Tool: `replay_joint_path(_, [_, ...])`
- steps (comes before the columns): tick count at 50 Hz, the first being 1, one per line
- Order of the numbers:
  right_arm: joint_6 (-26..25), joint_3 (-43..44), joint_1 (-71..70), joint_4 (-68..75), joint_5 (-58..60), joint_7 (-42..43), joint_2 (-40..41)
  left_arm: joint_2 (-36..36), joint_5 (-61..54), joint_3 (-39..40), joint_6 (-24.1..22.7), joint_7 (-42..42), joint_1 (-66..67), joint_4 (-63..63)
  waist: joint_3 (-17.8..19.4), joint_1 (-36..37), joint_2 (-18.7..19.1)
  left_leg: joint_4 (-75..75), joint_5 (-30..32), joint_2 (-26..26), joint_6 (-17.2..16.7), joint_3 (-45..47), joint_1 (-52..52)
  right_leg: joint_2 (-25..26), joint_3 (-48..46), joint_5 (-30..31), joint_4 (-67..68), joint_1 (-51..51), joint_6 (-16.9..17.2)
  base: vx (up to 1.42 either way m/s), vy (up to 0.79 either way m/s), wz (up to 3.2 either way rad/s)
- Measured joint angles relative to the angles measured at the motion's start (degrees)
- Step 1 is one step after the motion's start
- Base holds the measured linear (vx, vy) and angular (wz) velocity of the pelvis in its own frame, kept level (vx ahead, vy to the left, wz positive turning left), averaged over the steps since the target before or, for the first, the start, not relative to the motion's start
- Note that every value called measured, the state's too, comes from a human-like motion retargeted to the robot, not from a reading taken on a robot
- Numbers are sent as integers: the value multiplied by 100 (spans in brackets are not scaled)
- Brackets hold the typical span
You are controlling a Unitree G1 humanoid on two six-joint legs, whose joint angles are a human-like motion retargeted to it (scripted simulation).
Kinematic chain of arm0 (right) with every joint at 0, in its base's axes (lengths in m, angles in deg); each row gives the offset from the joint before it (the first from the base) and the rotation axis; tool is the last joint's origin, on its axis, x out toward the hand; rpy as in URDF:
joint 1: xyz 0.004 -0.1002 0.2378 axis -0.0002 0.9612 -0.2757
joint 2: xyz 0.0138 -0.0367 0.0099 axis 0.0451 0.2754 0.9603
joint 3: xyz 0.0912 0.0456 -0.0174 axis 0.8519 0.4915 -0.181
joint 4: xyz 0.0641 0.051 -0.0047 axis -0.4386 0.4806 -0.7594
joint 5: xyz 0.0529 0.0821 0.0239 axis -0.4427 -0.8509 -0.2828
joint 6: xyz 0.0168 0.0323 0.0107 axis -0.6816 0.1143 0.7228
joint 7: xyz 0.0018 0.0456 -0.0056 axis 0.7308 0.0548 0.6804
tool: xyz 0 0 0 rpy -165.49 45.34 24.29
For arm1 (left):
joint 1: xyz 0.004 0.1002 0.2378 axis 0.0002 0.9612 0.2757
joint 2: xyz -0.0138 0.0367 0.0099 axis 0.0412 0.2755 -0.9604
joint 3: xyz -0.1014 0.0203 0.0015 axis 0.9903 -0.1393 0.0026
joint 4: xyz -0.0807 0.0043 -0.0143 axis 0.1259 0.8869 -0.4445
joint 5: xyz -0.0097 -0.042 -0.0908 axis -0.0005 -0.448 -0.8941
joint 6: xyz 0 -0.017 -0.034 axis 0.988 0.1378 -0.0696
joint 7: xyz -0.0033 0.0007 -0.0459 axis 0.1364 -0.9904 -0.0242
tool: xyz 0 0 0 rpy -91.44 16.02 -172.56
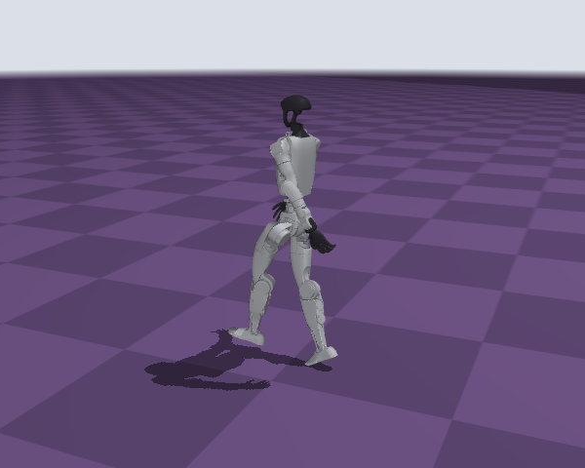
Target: Walk run
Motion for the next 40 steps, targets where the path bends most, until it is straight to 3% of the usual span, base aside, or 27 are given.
replay_joint_path(2, [-58,79,256,465,150,-89,128,52,-316,150,-94,49,-165,0,-167,173,1,188,253,-20,-18,-871,-24,3,-68,1160,526,-99,138,136,0,-60])
replay_joint_path(3, [-131,80,437,816,246,-129,221,83,-628,192,-182,53,-331,0,-240,65,5,480,66,-60,8,-1326,-25,6,-145,1827,1061,-276,258,137,-2,21])
replay_joint_path(5, [-293,22,684,1521,308,-180,300,178,-1241,110,-355,42,-778,0,-154,-172,-115,860,-307,-284,24,-1675,208,-135,-320,2288,2834,-890,464,134,-4,54])
replay_joint_path(6, [-358,36,814,1823,372,-252,307,220,-1499,17,-428,89,-1078,-28,-97,-118,-114,834,-400,-167,60,-1269,466,-436,-593,2288,3484,-1097,437,97,-1,8])
replay_joint_path(7, [-410,58,956,2091,451,-341,325,263,-1731,-78,-495,144,-1383,-98,-70,-73,-19,775,-479,24,62,-1007,696,-559,-830,2237,3879,-1297,381,71,0,-22])
replay_joint_path(8, [-437,98,1123,2289,562,-462,364,308,-1913,-177,-551,215,-1698,-255,-100,-46,263,649,-528,361,-5,-1034,871,-324,-995,2081,3764,-1484,266,92,-2,-1])
replay_joint_path(10, [-437,160,1523,2529,761,-672,422,357,-2083,-343,-755,344,-2334,-618,-58,-37,453,523,-662,428,-37,-1224,1192,-123,-926,1560,3861,-1981,164,116,-6,47])
replay_joint_path(14, [-367,359,2514,2529,1079,-708,659,430,-2057,-684,-1318,406,-3405,-1452,45,-778,617,262,-740,413,-139,-1659,1757,-213,-800,558,3544,-3024,591,79,-9,181])
replay_joint_path(17, [-489,495,3159,2529,1112,-752,789,565,-2251,-998,-1521,303,-4067,-1973,51,-1169,632,95,-914,279,-155,-1888,2202,-713,-723,55,2394,-3497,794,90,-22,109])
replay_joint_path(20, [-733,627,3574,2529,994,-1022,846,781,-2402,-1116,-1596,120,-4571,-2412,119,-1429,430,4,-1147,51,-246,-1972,2733,-1377,-855,-2,742,-3629,955,107,-40,49])
replay_joint_path(25, [-1000,835,3809,2529,801,-1424,772,1061,-2543,-1179,-1801,9,-4666,-2915,74,-1435,466,-5,-1331,162,-741,-1784,3459,-1435,-705,-462,-1095,-3985,1295,84,-30,-26])
replay_joint_path(28, [-1054,928,3646,2529,707,-1367,702,1046,-2464,-1152,-1921,92,-4331,-2901,-88,-1574,555,285,-746,277,-1219,-1814,3602,-1371,-923,-492,-486,-3974,723,127,-58,11])
replay_joint_path(30, [-987,1062,3490,2529,688,-1188,685,963,-2333,-1155,-1909,117,-4004,-2686,-195,-1786,615,641,205,482,-1665,-1829,3665,-1499,-1389,-42,-304,-3818,609,106,-49,62])
replay_joint_path(32, [-827,1084,3311,2529,632,-1040,648,846,-2094,-1099,-1831,118,-3676,-2321,-292,-1847,622,1203,1406,486,-2066,-1998,3571,-1340,-900,37,-128,-3617,466,111,-55,15])
replay_joint_path(33, [-710,1043,3146,2529,550,-985,608,759,-1877,-1069,-1730,109,-3409,-2029,-323,-1769,574,1814,2157,430,-2356,-2054,3404,-1227,-479,-130,40,-3493,256,115,-54,-50])
replay_joint_path(35, [-598,951,2727,2529,435,-928,510,628,-1444,-1028,-1519,131,-2988,-1474,-308,-1651,422,3226,3022,278,-2453,-1970,2863,-1105,42,-523,209,-3177,13,108,-49,-71])
replay_joint_path(37, [-596,860,2144,2478,462,-842,453,646,-1112,-1047,-1276,137,-2674,-913,-188,-1610,359,4478,2924,328,-2390,-2032,2294,-1104,-550,-603,58,-2710,-148,98,-51,-73])
replay_joint_path(40, [-569,693,1409,1912,534,-716,374,539,-549,-1062,-889,203,-2136,-367,-209,-1551,152,4852,1994,364,-1887,-1589,1542,-988,-332,-808,-120,-2284,-319,84,-36,-73])
